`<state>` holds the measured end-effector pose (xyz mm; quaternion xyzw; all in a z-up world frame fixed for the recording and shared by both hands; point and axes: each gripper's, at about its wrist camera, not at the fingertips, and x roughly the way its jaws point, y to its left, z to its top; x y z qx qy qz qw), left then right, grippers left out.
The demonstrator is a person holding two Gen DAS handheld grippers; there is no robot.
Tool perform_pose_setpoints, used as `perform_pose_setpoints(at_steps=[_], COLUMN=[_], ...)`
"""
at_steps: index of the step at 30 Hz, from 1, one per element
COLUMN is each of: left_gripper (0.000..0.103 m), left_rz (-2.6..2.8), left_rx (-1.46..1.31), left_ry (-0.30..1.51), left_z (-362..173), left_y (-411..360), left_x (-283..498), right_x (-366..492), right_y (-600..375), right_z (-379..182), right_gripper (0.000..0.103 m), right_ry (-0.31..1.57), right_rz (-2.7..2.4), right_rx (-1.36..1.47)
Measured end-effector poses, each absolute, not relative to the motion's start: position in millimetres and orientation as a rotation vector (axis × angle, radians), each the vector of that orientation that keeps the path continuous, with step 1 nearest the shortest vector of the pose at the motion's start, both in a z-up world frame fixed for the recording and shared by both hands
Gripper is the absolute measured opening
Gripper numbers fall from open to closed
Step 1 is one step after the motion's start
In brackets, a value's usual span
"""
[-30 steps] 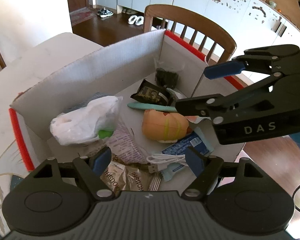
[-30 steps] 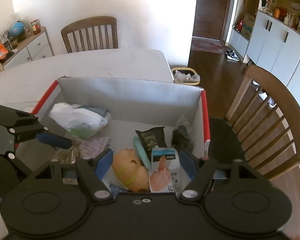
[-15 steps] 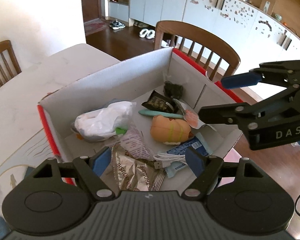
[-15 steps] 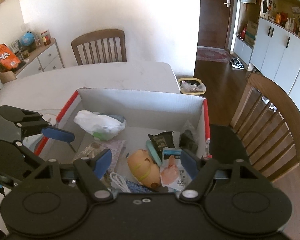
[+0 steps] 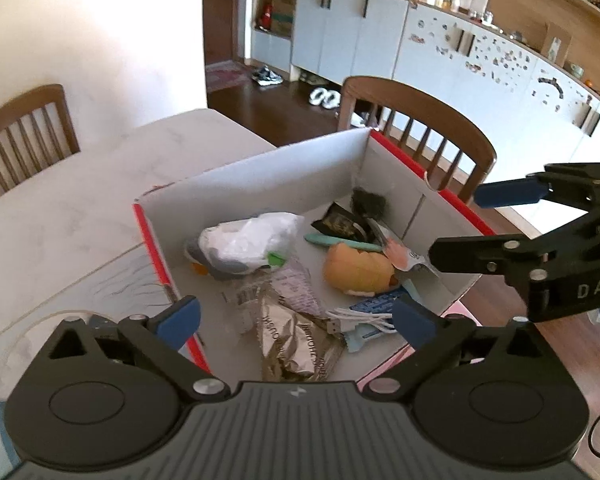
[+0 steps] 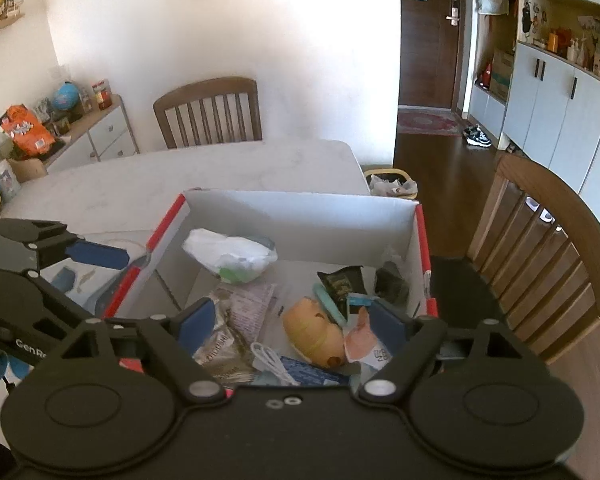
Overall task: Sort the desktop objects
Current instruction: 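Raise both open grippers out of the red box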
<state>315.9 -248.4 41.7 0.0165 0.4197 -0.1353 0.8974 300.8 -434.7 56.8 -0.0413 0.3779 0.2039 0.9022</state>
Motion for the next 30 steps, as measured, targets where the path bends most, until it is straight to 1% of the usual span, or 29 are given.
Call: perform_pose_setpoints(at_steps=[2,5,7,12,17,30], left_gripper=[0.103,0.103,0.103,0.103,0.103,0.103], left_rz=[-0.277,-0.256,-0.245,-0.198,-0.185,-0.166], left_rx=[0.020,-0.002,-0.006,-0.009,-0.008,0.015], left_ry=[0.860,0.844,0.833,0.789,0.780,0.797], left_z=[45,50,52,62,65,63], left_y=[-244,-236,-231,-221,-213,-207], left_x=[312,306,302,285,270,240], right_x=[296,287,281,265,249,216], right_y=[-434,-433,-432,-426,-419,-399], right_z=[60,65,67,70,72,63], right_gripper=[0.088,0.093,0.094,0.101,0.103,0.103], right_ry=[0.769,0.741,0.729,0.697,0.686,0.690], right_rz=[0.416,0.398,0.381,0.354,0.332,0.314], right_rx=[-0.072,-0.061,-0.056,-0.052,-0.035,-0.041])
